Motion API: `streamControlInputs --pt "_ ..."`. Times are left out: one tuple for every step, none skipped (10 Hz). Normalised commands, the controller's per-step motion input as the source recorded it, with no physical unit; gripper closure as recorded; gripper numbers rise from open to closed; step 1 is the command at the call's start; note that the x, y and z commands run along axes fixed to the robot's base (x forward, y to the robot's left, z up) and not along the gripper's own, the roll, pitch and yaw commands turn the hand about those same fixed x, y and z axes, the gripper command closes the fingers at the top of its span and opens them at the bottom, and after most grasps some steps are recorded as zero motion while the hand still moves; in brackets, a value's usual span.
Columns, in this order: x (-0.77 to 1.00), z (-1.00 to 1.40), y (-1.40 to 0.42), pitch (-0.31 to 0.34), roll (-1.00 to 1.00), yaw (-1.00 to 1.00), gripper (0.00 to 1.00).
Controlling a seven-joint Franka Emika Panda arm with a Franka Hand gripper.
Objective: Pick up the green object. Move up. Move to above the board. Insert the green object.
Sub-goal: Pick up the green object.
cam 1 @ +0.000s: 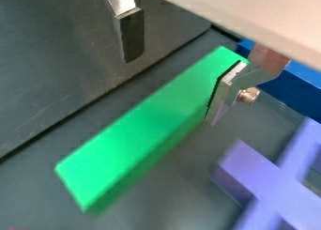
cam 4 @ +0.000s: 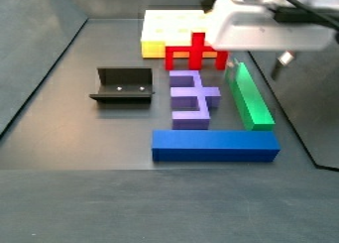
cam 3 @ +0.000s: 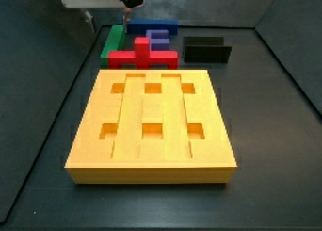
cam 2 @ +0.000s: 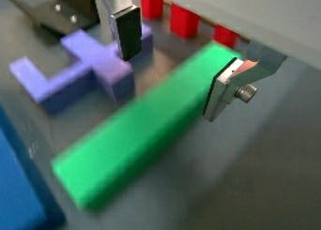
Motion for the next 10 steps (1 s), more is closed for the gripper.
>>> streamControlInputs --pt "0.00 -0.43 0.07 0.000 0.04 0.00 0.00" --pt "0.29 -0.37 0.00 0.009 0.02 0.00 0.00" --pt "0.39 -0.38 -0.02 0.011 0.03 0.00 0.00" --pt "0.27 -0.35 0.00 0.000 0.00 -0.08 0.00" --pt "-0.08 -0.25 -0.06 0.000 0.03 -0.02 0.00" --pt "-0.40 -0.17 -0.11 0.000 0.06 0.00 0.00" --pt "-0.39 -0.18 -0.09 -0.021 0.05 -0.01 0.00" --pt "0.00 0.00 0.00 -0.001 0.00 0.00 0.00" --pt "0.00 0.00 0.00 0.000 0.00 0.00 0.00" --pt "0.00 0.00 0.00 0.000 0.00 0.00 1.00"
